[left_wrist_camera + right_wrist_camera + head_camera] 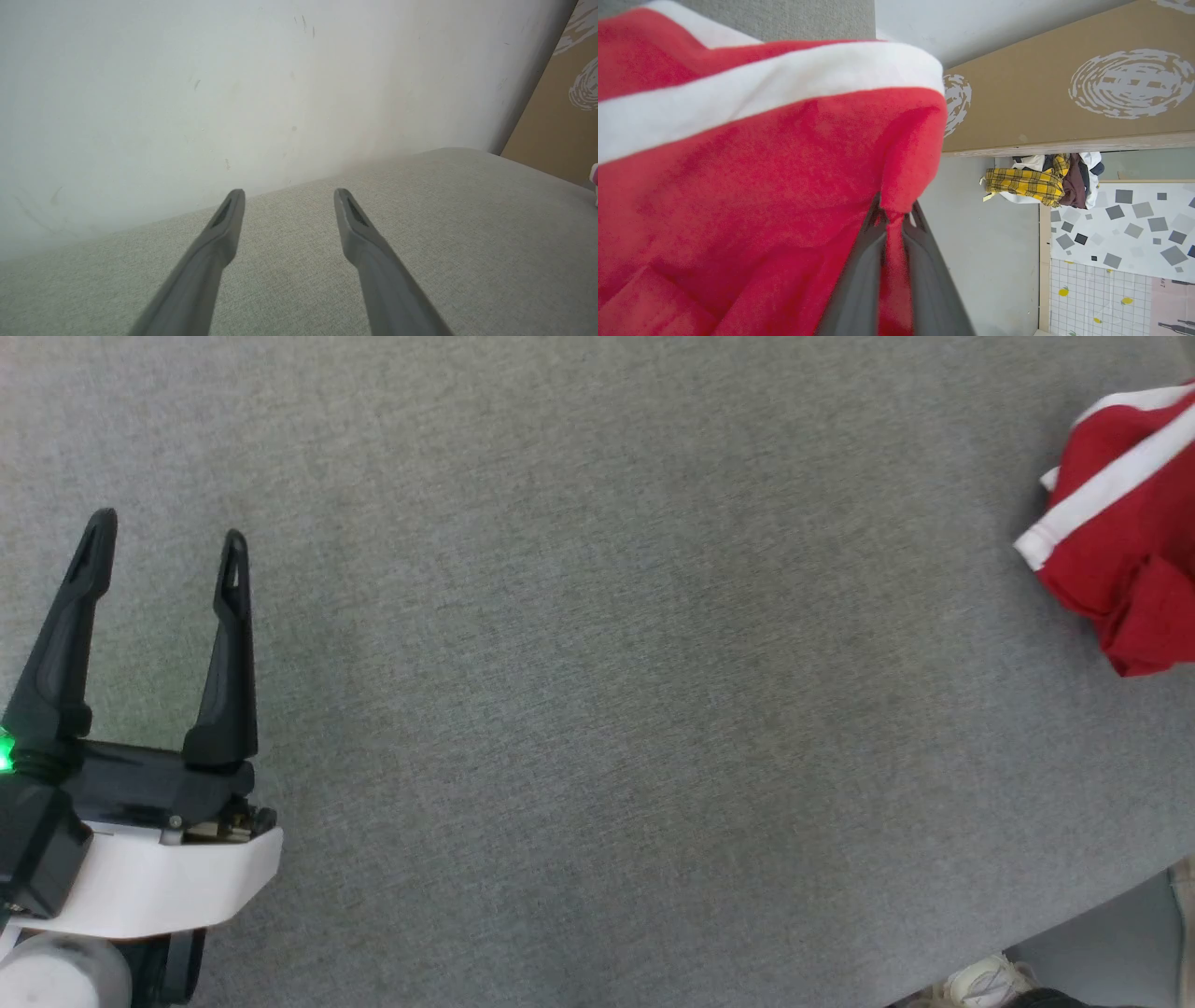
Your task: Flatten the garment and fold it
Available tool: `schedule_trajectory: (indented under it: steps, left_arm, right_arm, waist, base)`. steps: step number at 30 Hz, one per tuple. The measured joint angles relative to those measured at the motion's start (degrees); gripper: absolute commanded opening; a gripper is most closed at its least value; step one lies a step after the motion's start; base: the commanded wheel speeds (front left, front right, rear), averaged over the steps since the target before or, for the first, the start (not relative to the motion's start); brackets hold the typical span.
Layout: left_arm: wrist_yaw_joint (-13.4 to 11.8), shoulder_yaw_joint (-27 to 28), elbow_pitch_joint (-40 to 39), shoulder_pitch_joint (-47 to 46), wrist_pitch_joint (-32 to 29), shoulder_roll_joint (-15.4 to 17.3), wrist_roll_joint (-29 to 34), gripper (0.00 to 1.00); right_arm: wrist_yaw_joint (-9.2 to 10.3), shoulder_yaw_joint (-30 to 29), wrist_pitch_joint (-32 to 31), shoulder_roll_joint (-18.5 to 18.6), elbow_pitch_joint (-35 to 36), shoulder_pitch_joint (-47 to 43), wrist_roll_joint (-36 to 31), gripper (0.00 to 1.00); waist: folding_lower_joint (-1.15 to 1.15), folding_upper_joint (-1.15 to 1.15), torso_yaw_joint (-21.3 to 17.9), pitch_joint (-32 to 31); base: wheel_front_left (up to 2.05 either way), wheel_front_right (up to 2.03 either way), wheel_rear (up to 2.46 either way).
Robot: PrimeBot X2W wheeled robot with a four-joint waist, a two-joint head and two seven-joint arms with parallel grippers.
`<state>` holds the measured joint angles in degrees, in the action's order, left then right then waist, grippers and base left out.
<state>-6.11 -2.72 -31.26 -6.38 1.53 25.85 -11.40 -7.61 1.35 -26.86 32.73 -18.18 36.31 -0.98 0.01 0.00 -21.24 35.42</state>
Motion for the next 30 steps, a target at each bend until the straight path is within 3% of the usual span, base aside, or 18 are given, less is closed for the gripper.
schedule_trajectory:
  steps: [2,3,4,5,18,30]
  left_arm:
    - [-0.02,0.1,-0.27,-0.01,0.01,0.0,0.0,1.0]
    - [-0.02,0.14,-0.46,-0.02,0.08,-0.01,0.0,1.0]
    - [-0.04,0.18,-0.66,-0.07,0.2,-0.04,-0.01,1.0]
    - [-0.04,0.19,-0.81,-0.14,0.42,-0.01,0.01,1.0]
    - [-0.85,0.66,-0.52,-0.85,3.64,-0.14,0.88,1.0]
    - [-2.36,-0.36,5.41,-0.29,9.04,-3.8,-0.38,1.0]
  right_arm:
    - [0.0,-1.08,0.23,-0.52,-1.11,0.0,-0.62,0.44]
    - [0.0,-1.41,0.44,-0.87,-1.47,0.0,-0.88,0.53]
    - [0.0,-1.65,0.75,-1.26,-1.8,0.01,-1.22,0.81]
    - [0.0,-1.93,0.83,-1.75,-2.21,0.05,-1.48,1.0]
    - [0.0,-3.98,2.86,-4.04,-4.47,1.2,-4.03,1.0]
    - [0.0,-8.58,6.36,-5.11,-3.67,-0.58,-5.11,1.0]
  waist:
    - [0.0,0.0,0.13,0.64]
    - [0.0,0.0,0.19,0.91]
    - [0.0,0.0,0.23,1.14]
    - [0.0,0.0,0.25,1.33]
    - [-0.01,0.0,0.07,1.1]
    - [-0.01,0.0,1.61,-4.28]
  base:
    - [0.0,0.0,0.0]
    - [0.0,0.0,0.0]
    - [0.0,0.0,0.0]
    - [0.0,0.0,0.0]
    - [0.0,0.0,0.0]
    - [0.0,0.0,0.0]
